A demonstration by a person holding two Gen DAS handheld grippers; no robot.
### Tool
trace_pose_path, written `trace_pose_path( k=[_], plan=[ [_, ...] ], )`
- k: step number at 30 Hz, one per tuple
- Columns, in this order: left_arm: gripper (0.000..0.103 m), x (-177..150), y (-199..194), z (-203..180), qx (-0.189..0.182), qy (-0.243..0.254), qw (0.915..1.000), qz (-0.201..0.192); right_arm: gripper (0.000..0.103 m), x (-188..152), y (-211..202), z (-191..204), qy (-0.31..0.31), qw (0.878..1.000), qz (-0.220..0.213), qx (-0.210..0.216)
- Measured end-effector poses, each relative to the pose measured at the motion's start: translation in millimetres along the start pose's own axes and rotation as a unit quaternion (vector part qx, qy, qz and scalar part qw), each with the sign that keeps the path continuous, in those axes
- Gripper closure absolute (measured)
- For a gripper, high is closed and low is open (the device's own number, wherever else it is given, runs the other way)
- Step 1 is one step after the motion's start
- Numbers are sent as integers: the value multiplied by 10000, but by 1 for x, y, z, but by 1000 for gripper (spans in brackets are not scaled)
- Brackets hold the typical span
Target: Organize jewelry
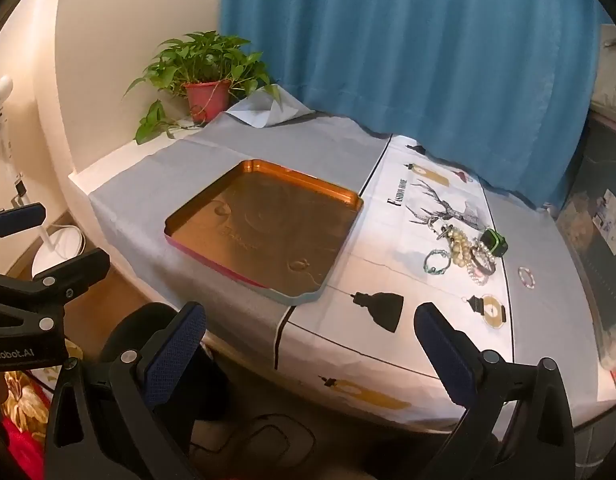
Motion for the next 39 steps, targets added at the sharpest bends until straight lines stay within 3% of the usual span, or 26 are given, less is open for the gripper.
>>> trace_pose_path(
  k=[39],
  plan=[
    [0,3,-4,2,121,94,9999,-32,0,-6,-7,3,6,10000,-42,46]
  ],
)
Point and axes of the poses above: each gripper's, at about its wrist camera, not at the fingertips, and y roughly the way its jaws point, z to its left, x to its top, the point moved 9 cm from there along y, roughly the way its jaws point, and after that the axes turned 1 degree about -y, right-handed, at the moved point
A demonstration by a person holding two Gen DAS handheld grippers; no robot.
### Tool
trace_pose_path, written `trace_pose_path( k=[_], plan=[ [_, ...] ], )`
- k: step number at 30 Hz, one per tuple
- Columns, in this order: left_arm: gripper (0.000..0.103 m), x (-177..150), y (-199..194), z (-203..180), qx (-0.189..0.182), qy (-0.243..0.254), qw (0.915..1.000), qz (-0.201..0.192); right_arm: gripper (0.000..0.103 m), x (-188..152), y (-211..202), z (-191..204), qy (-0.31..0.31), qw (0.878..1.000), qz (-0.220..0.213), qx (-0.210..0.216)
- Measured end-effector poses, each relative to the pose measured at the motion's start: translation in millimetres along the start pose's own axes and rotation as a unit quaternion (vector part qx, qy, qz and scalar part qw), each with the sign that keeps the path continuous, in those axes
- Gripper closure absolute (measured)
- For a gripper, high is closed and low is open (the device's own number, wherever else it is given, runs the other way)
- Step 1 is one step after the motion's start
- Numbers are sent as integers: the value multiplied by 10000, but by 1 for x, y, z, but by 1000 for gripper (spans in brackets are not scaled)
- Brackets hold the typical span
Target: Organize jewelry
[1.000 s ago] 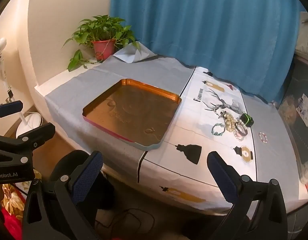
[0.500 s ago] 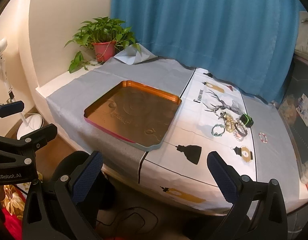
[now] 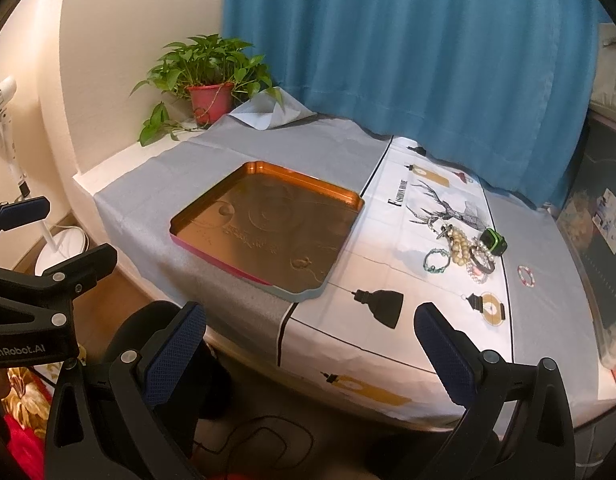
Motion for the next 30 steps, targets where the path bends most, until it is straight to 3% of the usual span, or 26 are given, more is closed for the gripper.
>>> trace_pose_path(
  k=[30],
  plan=[
    [0,1,-4,-1,17,46,10000,-6,0,-3,0,-2,21,10000,7,14]
  ],
)
Point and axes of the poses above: each gripper's, at about its wrist camera, not at the fingertips, and y roughly the way its jaws point, z to its left, x to its top, the point moved 9 cm from there along y, roughly the way its jaws point, and after that the axes turned 1 degree about -y, right-handed, at the moved point
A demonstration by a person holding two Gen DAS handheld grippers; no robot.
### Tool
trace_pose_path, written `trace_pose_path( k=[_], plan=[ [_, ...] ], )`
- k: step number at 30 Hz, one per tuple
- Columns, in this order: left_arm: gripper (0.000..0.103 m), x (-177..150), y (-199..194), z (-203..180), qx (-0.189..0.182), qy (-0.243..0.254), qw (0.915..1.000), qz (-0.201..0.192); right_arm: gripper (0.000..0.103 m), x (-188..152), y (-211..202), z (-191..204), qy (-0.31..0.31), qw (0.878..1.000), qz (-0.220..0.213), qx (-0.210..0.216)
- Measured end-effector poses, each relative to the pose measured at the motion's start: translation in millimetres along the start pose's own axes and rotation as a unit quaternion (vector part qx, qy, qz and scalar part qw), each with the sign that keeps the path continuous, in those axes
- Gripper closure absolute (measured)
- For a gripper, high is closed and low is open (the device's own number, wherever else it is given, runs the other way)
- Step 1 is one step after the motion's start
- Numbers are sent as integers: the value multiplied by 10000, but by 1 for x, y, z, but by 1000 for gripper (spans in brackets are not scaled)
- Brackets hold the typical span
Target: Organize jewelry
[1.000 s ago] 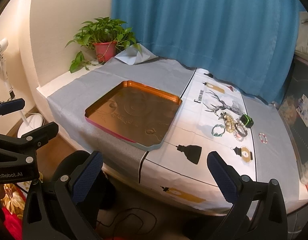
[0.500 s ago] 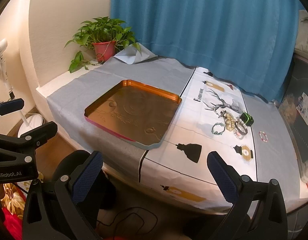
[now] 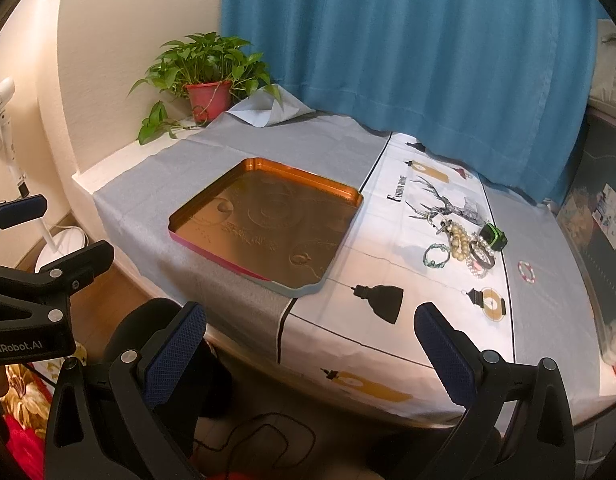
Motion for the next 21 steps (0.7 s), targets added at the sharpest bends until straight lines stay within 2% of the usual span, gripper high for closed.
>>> trace_pose_path(
  k=[18,21],
  plan=[
    [0,-1,-1,-1,11,20,10000,6,0,-3,0,-1,34,10000,23,17],
    [0,-4,1,-5,-85,35,9999,95,0,-3,0,-2,37,10000,32,19]
  ],
)
Point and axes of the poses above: each gripper's, at about its wrist camera, not at the fingertips, and y roughly the way its jaws point, z to its left, x to its top, the point moved 9 cm from there along y, roughly the way its jaws point, and after that the axes turned 1 degree about -y, right-handed, at the moved point
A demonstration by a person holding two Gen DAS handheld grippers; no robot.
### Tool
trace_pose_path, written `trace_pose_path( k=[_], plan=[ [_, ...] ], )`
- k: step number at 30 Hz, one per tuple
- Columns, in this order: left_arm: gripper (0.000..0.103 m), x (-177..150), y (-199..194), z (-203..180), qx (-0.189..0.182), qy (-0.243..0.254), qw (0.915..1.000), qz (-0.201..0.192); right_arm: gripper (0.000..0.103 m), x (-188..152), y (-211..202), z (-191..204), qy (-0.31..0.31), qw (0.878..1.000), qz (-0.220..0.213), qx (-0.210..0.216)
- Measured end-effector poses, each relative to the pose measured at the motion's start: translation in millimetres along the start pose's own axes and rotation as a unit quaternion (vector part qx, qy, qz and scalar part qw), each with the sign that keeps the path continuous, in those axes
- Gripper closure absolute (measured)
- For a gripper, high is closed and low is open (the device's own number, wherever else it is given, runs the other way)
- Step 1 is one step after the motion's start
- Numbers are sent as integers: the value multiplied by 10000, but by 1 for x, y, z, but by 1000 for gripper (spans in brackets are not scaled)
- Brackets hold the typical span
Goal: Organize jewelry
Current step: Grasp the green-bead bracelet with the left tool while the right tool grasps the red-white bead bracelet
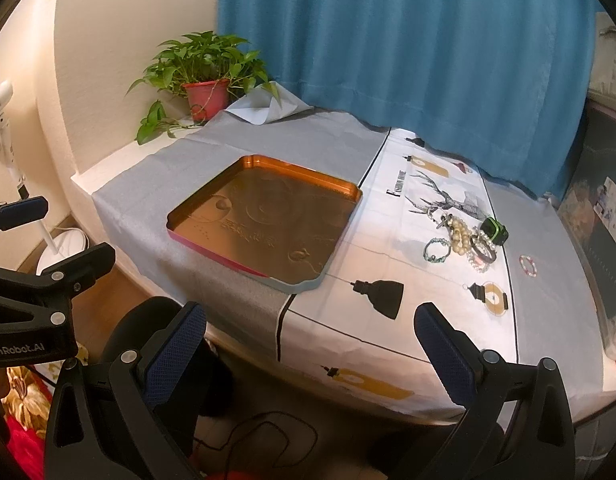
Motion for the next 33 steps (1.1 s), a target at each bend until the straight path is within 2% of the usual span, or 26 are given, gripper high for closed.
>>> trace_pose_path(
  k=[6,11,17,21,25,30,33],
  plan=[
    [0,-6,16,-23,-309,237,9987,317,0,-19,3,-24,358,9993,70,-16],
    [0,-3,33,-62,-527,540,9958,510,0,-44,15,-77,864,9954,273,-327],
    [0,15,64,-133,-1232,753,9851,938,0,-69,26,-174,1476,9838,418,-924],
    [0,39,91,-192,-1372,1054,9804,943,0,-74,39,-253,1853,9738,377,-1265],
    [0,61,135,-239,-1416,1342,9749,1076,0,-69,65,-332,2181,9636,346,-1507],
    [0,81,195,-282,-1467,1560,9684,1277,0,-58,118,-408,2540,9536,492,-1539],
    [5,83,226,-301,-1499,1652,9626,1535,0,-55,165,-439,2772,9490,798,-1275]
  ],
)
Point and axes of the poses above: each gripper's, at about its wrist camera, not at the fingertips, and y roughly the way its jaws point, z to its left, x to its top, the point moved 9 cm from there along y, roughly the way its jaws point, and after that the axes turned 1 degree about -y, right-handed, at the moved point
